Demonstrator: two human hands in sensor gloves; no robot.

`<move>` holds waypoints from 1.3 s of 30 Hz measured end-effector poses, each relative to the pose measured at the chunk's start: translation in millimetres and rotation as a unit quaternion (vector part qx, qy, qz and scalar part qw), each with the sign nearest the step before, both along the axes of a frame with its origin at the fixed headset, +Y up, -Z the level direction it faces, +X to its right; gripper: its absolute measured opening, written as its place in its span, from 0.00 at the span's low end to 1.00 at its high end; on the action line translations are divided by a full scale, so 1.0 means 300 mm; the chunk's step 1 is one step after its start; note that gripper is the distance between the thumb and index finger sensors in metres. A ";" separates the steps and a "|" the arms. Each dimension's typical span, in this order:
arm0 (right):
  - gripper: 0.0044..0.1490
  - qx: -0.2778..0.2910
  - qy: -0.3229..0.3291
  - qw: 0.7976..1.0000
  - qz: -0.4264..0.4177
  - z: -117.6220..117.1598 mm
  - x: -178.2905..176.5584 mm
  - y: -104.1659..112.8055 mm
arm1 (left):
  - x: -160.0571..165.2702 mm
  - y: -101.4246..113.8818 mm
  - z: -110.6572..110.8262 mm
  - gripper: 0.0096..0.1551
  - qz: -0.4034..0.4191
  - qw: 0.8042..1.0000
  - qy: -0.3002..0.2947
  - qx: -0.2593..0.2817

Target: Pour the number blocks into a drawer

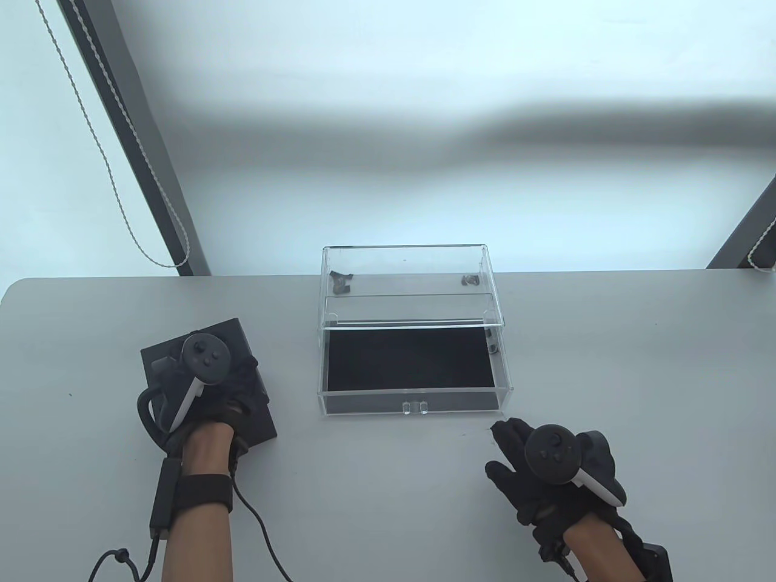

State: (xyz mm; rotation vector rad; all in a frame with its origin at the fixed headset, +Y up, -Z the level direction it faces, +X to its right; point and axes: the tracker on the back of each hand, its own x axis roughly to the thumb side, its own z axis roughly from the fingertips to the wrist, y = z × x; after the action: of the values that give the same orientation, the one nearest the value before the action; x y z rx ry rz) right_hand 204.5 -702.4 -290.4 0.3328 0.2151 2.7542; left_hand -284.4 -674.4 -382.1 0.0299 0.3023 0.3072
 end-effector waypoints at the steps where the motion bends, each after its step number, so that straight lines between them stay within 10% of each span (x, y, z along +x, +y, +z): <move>1: 0.48 0.000 0.000 1.000 0.000 0.000 0.000 0.001 | -0.002 -0.006 0.005 0.47 0.000 1.000 0.000 0.005; 39: 0.47 -0.035 0.009 0.999 0.010 -0.009 -0.027 -0.035 | 0.379 -0.020 0.360 0.44 -0.024 0.982 -0.178 0.057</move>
State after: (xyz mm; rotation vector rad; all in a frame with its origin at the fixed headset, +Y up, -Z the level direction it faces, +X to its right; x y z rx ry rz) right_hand 196.5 -713.0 -293.0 0.3387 0.3210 2.7555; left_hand -170.6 -680.4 -274.3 0.0936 -0.0711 0.2750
